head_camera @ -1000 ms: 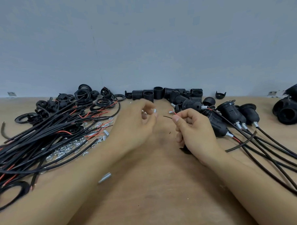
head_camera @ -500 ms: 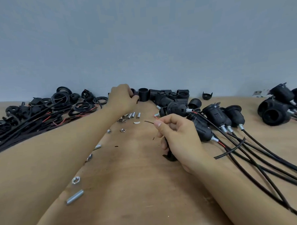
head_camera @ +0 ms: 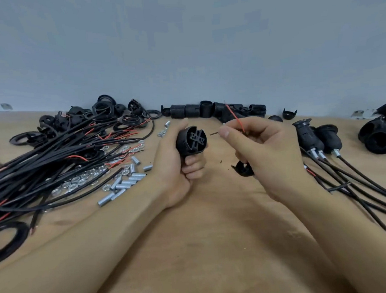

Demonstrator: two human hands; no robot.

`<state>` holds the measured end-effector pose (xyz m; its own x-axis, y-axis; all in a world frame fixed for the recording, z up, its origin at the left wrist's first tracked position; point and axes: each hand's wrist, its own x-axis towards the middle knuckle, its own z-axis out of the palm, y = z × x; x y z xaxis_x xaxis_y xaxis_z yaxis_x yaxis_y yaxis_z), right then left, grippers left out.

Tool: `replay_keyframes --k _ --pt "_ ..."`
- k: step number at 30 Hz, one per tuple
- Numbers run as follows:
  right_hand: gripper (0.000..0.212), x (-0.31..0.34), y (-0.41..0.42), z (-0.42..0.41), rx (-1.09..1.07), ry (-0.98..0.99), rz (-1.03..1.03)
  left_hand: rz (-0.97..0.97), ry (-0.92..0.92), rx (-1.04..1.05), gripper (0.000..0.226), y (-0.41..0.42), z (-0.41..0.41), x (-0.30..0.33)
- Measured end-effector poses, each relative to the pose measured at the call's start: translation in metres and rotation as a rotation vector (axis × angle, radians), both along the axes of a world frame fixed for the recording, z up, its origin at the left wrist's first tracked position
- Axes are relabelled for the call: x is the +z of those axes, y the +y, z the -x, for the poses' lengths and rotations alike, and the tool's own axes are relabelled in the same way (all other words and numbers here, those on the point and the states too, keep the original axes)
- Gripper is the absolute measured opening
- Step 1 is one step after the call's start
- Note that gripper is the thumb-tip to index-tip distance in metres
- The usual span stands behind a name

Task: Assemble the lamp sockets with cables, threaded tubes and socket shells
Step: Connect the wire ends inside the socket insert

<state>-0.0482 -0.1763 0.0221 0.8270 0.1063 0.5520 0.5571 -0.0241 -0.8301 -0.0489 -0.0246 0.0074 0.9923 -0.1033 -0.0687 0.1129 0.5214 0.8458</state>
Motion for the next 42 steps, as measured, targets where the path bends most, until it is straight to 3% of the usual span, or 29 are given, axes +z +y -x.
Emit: replay_keyframes --k 3,8,27,34,38,42 --pt "0.022 0.003 0.002 0.005 0.024 -0.143 0.104 -0.012 0.002 -0.037 0.056 -0.001 -0.001 -0.003" --pt "0.027 -0.003 0.001 0.004 -0.018 -0.21 0.229 0.018 0.007 -0.037 0.045 -0.002 -0.005 -0.006" --pt "0.01 -0.006 0.007 0.008 -0.205 -0.351 0.41 0.005 0.003 -0.01 0.044 -0.004 -0.005 -0.005" --pt "0.025 -0.002 0.003 0.005 -0.042 0.003 0.292 -0.002 -0.008 -0.021 0.05 -0.004 -0.006 -0.005" --pt "0.035 -0.003 0.0 0.0 0.119 0.26 0.102 -0.021 -0.009 -0.032 0.056 -0.004 -0.006 -0.005" --pt "0.023 -0.002 -0.001 -0.001 0.225 0.391 0.027 -0.042 -0.012 -0.042 0.059 -0.004 -0.006 -0.005"
